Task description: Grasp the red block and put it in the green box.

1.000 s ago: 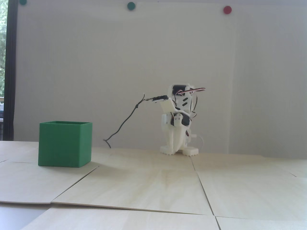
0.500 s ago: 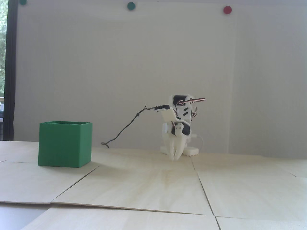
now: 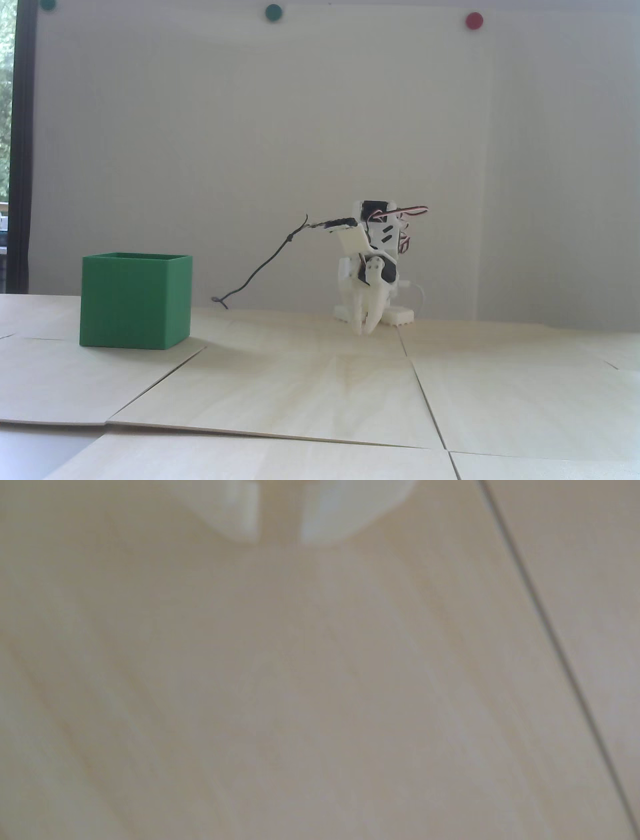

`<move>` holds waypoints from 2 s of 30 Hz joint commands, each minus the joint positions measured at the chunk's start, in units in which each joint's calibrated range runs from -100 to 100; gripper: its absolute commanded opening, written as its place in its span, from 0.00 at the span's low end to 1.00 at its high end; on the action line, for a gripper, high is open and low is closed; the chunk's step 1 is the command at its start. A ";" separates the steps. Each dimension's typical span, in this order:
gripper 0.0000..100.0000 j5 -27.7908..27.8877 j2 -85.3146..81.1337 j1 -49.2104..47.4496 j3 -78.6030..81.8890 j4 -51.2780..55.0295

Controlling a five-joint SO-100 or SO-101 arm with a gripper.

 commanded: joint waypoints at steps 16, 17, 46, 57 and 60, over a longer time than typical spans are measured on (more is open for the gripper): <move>0.02 -0.06 -2.42 -0.27 0.12 12.46; 0.02 -0.01 -2.42 -0.27 0.12 12.46; 0.02 11.91 -2.42 0.13 0.21 13.56; 0.02 11.91 -2.42 0.13 0.21 13.56; 0.02 11.91 -2.42 0.13 0.21 13.56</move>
